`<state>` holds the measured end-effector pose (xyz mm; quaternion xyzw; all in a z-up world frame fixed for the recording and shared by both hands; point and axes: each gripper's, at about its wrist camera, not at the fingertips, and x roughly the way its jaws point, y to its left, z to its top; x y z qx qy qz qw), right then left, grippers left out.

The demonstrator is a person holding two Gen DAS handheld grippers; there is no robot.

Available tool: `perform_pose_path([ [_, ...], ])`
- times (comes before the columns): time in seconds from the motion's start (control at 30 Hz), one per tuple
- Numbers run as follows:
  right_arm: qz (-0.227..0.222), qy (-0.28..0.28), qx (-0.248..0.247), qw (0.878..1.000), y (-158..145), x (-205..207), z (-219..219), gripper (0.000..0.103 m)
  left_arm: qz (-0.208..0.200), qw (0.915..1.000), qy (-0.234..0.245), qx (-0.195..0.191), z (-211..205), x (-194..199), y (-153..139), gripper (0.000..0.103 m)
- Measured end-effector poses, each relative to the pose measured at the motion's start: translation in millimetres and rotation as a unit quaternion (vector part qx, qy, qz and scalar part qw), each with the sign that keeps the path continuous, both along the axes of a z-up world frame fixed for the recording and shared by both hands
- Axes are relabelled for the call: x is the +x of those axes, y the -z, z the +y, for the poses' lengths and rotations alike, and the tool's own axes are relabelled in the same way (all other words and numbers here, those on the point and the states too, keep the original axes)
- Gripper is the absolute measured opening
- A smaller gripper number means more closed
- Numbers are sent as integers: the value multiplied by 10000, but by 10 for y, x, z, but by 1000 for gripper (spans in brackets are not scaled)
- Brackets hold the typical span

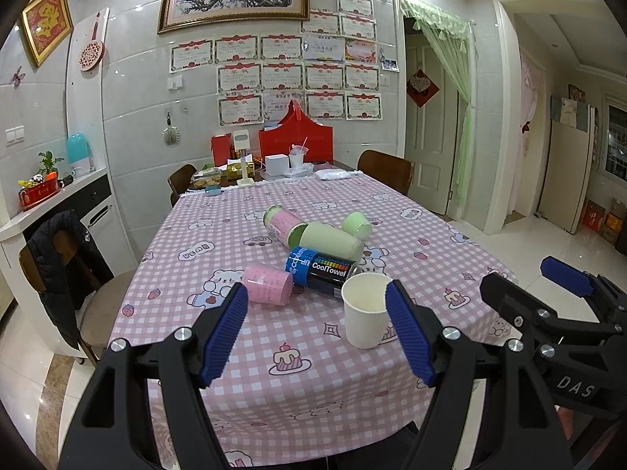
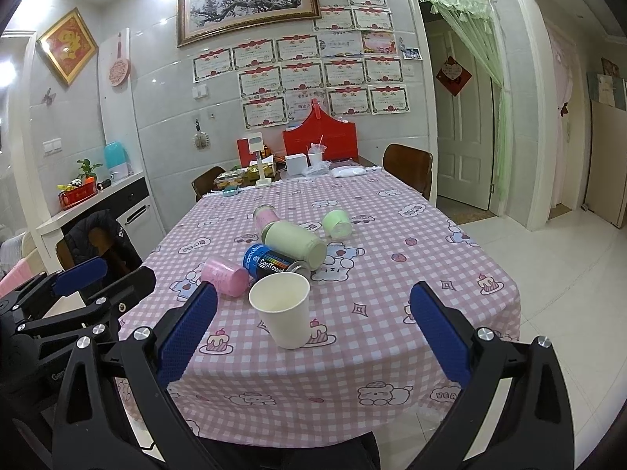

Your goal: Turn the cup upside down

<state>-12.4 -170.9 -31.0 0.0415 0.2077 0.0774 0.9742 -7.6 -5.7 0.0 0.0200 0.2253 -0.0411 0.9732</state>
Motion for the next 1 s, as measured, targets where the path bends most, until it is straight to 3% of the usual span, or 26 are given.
perform_pose_path([
  [1.0,27,3,12,10000,5,4,-19,95,11,10000,4,3,6,5,-16,72],
])
